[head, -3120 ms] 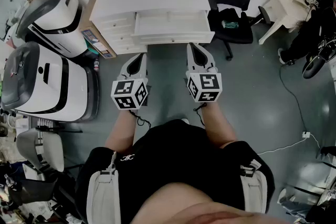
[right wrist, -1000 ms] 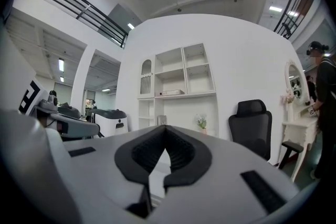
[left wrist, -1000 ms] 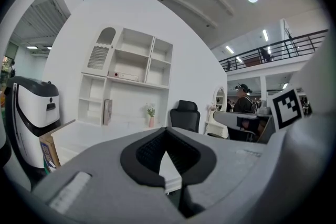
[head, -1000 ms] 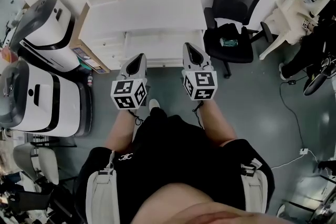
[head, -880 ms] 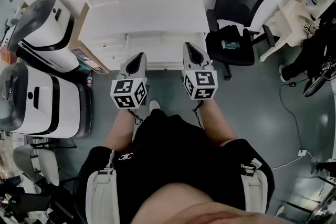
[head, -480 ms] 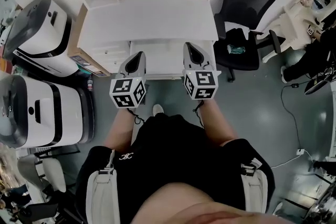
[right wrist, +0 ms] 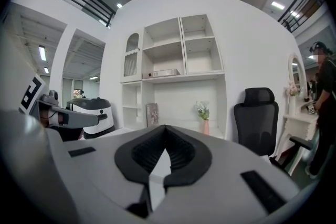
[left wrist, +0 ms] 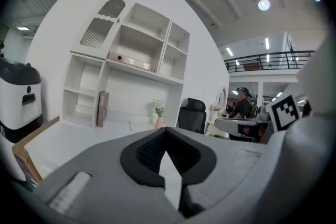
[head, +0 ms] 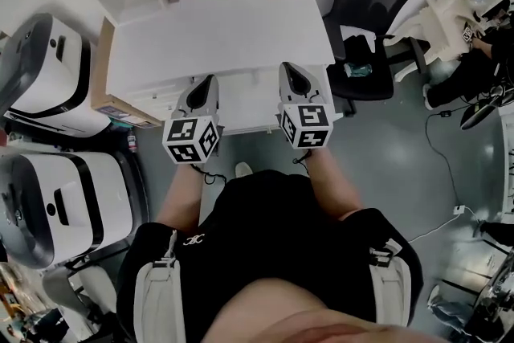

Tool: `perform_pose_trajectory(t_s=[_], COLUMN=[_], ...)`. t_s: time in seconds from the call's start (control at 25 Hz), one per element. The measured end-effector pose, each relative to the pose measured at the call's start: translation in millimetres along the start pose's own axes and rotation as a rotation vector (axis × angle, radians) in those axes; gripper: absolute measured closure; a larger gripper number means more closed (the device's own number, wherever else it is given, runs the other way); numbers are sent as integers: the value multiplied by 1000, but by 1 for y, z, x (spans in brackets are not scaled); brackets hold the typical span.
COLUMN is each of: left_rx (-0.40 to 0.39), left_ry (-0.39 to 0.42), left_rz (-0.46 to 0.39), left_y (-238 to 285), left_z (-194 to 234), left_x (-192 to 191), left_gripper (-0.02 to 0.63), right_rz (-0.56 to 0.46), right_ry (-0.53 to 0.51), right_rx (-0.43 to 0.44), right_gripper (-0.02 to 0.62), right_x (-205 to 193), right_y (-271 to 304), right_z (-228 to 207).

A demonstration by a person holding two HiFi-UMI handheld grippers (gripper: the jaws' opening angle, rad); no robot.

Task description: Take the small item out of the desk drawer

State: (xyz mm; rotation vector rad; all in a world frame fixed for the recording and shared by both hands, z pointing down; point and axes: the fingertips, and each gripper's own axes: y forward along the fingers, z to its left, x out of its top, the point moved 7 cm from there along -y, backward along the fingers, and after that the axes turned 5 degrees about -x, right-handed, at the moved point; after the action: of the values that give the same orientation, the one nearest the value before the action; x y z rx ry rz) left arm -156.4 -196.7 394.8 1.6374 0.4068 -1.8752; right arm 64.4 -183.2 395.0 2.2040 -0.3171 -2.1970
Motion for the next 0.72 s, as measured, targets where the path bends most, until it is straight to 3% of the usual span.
perform_pose_trajectory(t_s=[0.72], left_rx=[54], left_ry=[12], left_rz=[29], left_y=[77], left_z=[26], left_x=[9], left_gripper=[592], right_rz=[89], right_ry=[66], right_rx=[16], right_gripper=[592], right_x=[-22], right_y=[96], right_z=[-40])
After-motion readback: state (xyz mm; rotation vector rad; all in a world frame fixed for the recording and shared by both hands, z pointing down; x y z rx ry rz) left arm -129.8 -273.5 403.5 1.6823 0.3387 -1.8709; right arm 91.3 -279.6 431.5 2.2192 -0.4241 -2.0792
